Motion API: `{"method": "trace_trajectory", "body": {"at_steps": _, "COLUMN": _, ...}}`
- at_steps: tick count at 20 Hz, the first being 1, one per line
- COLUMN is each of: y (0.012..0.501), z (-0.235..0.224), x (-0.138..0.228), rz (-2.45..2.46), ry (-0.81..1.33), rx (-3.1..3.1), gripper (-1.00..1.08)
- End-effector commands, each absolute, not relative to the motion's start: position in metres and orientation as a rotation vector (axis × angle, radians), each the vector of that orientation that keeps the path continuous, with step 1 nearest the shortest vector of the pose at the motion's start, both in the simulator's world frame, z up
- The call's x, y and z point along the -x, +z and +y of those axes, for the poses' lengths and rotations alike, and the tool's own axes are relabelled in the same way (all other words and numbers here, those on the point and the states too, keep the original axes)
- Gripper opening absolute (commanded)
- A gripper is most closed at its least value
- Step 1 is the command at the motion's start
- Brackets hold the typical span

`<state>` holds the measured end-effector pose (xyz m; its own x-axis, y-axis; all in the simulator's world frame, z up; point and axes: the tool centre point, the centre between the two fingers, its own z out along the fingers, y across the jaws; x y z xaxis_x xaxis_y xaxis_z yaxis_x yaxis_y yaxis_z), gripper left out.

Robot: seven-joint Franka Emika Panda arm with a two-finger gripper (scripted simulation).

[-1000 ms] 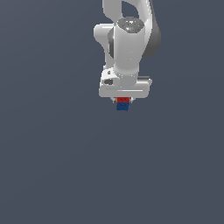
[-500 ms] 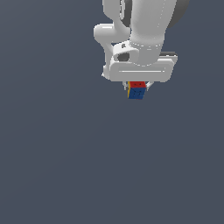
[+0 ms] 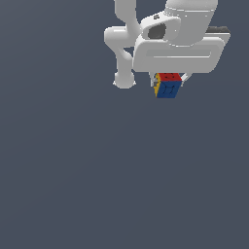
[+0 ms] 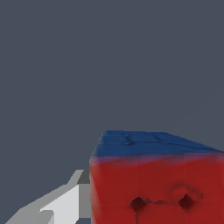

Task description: Pick up the object and move it to a goal position.

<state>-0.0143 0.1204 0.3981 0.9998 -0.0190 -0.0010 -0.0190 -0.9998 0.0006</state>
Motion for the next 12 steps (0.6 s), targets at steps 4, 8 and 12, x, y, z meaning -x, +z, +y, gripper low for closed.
{"method": "trace_trajectory", "body": {"at_steps": 4, "y": 0.418, "z": 0.129, "x": 0.008, "rz": -0.031, "ry": 0.0, "rx": -3.141, "gripper": -1.0}}
{"method": "trace_trajectory", "body": {"at_steps": 8, "y": 0.425, "z": 0.132, "x": 0.006, "rz": -0.031, "ry": 0.0, "rx": -3.142, "gripper": -1.0}}
{"method": "trace_trajectory", "body": {"at_steps": 12, "y": 0.427, "z": 0.133, "x": 0.005, "rz": -0.031, "ry": 0.0, "rx": -3.142, "gripper": -1.0}}
